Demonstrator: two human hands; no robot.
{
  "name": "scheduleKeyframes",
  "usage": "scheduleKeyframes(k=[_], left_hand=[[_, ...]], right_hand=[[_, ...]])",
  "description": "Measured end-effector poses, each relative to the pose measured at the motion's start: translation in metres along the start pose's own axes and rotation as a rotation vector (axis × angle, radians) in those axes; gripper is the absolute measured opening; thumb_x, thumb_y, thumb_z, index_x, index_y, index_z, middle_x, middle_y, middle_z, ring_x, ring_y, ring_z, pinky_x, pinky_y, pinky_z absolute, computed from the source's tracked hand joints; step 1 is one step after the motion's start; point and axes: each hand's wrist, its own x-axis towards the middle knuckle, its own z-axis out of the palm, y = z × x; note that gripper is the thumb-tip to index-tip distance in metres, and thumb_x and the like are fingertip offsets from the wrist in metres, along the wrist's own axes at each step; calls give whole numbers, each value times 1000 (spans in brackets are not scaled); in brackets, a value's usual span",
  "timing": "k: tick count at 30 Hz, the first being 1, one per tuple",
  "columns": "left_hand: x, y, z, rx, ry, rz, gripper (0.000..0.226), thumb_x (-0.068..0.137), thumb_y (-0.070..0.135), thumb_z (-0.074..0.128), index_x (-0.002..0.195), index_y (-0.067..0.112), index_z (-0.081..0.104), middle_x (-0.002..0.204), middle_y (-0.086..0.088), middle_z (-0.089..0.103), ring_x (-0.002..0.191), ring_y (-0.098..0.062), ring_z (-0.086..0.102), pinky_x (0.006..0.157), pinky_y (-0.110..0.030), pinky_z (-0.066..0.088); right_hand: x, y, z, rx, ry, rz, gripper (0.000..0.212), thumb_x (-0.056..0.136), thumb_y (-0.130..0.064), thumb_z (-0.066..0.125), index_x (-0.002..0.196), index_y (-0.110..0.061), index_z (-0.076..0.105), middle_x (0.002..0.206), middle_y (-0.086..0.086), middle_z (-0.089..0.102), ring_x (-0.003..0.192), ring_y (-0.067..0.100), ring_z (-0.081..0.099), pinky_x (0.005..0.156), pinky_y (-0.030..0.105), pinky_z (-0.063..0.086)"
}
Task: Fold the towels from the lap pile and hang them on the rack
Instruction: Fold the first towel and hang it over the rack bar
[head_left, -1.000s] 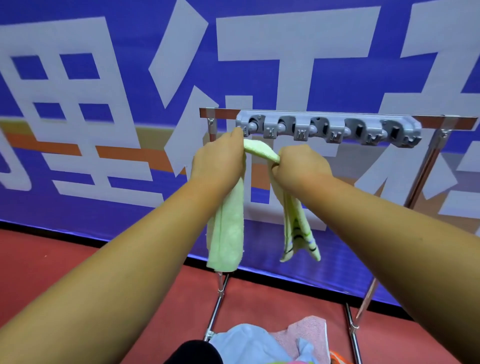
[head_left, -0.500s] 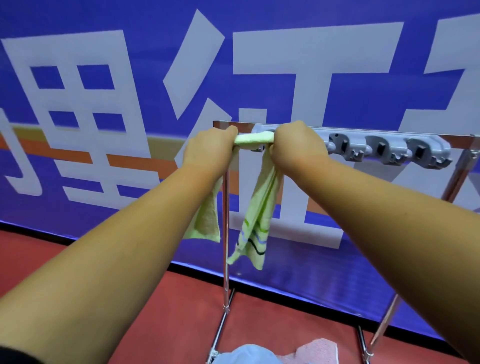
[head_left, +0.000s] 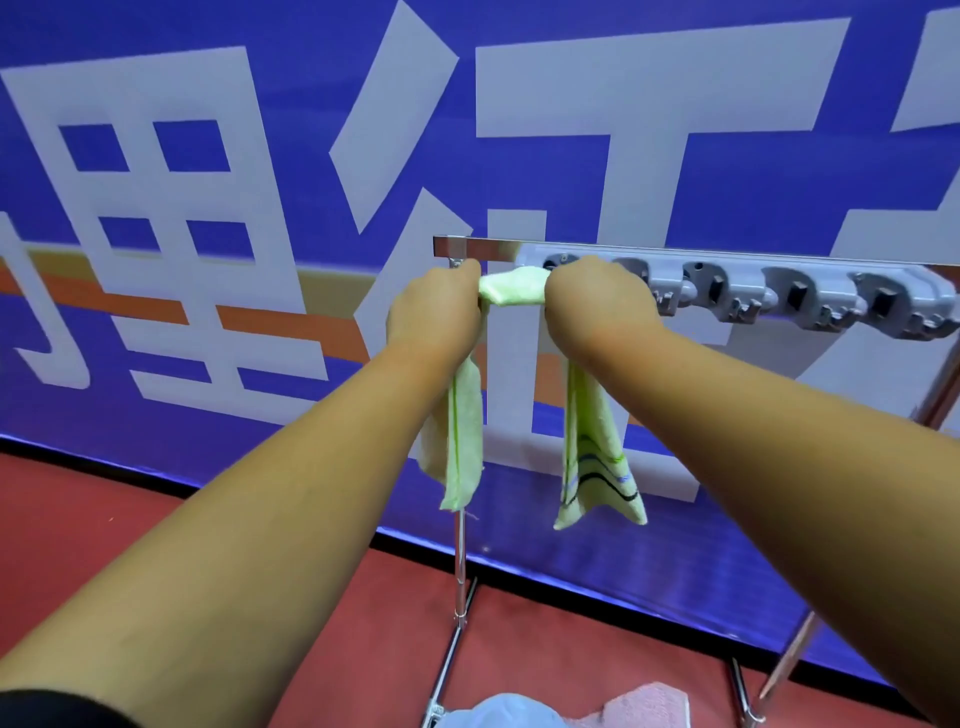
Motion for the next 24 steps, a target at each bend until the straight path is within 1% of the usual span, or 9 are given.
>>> scheduleKeyframes(k=[2, 4, 7, 10, 12, 14, 19, 21, 24], left_hand=[[-10, 0, 14, -29, -47, 12, 20, 98, 8, 50, 116, 14, 54, 89, -11, 58, 81, -37, 62, 63, -43, 46], [-17, 1, 22, -61, -58, 19, 25, 97, 6, 50, 120, 15, 54, 91, -12, 59, 82, -38, 62, 64, -45, 48], [-23, 5, 29, -127, -42, -17, 26, 95, 3, 48, 117, 16, 53, 88, -11, 56, 79, -37, 59, 66, -46, 53], [-30, 6, 40, -213, -25, -80, 20, 93, 5, 50, 108, 17, 56, 84, -6, 55, 76, -35, 57, 62, -41, 51], [-34, 5, 50, -248, -31, -125, 14, 93, 10, 53, 103, 19, 58, 80, -3, 55, 75, -32, 57, 54, -34, 42], [-40, 5, 59, -276, -59, -167, 12, 92, 16, 56, 102, 22, 60, 81, 0, 59, 75, -30, 58, 51, -30, 36], [-58, 8, 85, -382, -202, -268, 13, 87, 21, 59, 94, 30, 65, 83, 4, 66, 80, -27, 66, 60, -33, 48], [-68, 7, 100, -403, -260, -299, 9, 88, 21, 61, 89, 30, 63, 79, 4, 63, 79, -27, 65, 60, -32, 48], [-84, 5, 123, -406, -316, -315, 4, 88, 21, 63, 91, 24, 64, 79, 0, 61, 81, -29, 63, 62, -32, 44]], right_hand=[[-3, 0, 13, -35, -19, -35, 37, 94, -2, 61, 131, -8, 63, 111, 11, 63, 106, 39, 66, 77, 42, 49], [-4, 0, 24, -17, -28, -18, 47, 93, -1, 60, 140, -7, 57, 116, 12, 64, 106, 39, 64, 73, 42, 45], [-8, -1, 38, 62, 80, -38, 36, 95, -4, 56, 131, -6, 57, 88, 5, 47, 82, 35, 50, 67, 40, 39], [-15, 0, 50, 216, 109, 1, 21, 99, -15, 55, 120, -9, 56, 93, 7, 48, 81, 33, 48, 65, 39, 38], [-19, 0, 59, 288, 78, 38, 15, 100, -23, 57, 110, -13, 52, 94, 6, 51, 81, 33, 51, 64, 38, 40], [-23, 0, 71, 327, 51, 75, 19, 99, -30, 58, 105, -15, 48, 90, 6, 51, 80, 34, 53, 63, 38, 40], [-32, -1, 104, 390, -75, 173, 27, 95, -44, 58, 99, -17, 59, 89, 4, 63, 78, 31, 60, 62, 35, 46], [-39, -2, 119, 398, -176, 193, 26, 93, -44, 58, 94, -19, 67, 88, 4, 68, 78, 29, 64, 65, 34, 51], [-51, -2, 145, 398, -301, 221, 27, 91, -47, 60, 97, -23, 70, 95, 4, 70, 83, 31, 63, 72, 34, 51]])
